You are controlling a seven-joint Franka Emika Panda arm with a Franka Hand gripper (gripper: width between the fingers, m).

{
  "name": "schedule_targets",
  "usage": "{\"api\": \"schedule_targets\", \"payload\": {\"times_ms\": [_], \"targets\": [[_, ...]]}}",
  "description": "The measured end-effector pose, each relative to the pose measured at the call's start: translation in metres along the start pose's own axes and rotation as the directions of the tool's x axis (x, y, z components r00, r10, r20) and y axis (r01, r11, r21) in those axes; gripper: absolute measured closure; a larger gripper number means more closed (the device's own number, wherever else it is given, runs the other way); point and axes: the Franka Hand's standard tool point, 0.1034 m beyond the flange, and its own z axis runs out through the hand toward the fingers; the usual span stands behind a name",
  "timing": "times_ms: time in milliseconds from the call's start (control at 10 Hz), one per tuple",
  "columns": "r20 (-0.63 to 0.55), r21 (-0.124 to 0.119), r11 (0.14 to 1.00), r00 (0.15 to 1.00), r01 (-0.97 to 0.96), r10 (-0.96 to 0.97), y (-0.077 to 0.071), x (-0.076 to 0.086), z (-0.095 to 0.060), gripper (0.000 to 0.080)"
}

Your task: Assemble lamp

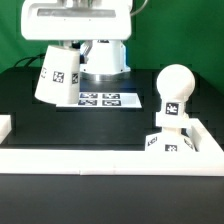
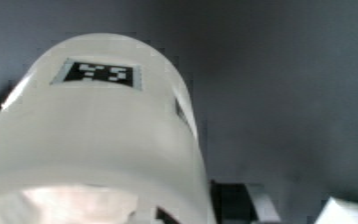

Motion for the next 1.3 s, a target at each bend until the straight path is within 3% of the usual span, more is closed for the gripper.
{"api": "schedule_targets", "payload": {"times_ms": [200,600,700,1300], "targets": [[-0.006,0.000,1.000,1.000,-0.008,0.008,-0.009,0.012,-0.006,0.0755],[-0.003,0.000,1.000,1.000,-0.008,0.008,-0.009,0.011,-0.005,0.0755],[0.000,0.005,1.000,1.000,-0.021,0.021,-0.018,0.012,-0.007,0.0755],[0.047,0.047,0.995,0.995,-0.085,0.082,-0.069,0.056,-0.060,0.0755]]}}
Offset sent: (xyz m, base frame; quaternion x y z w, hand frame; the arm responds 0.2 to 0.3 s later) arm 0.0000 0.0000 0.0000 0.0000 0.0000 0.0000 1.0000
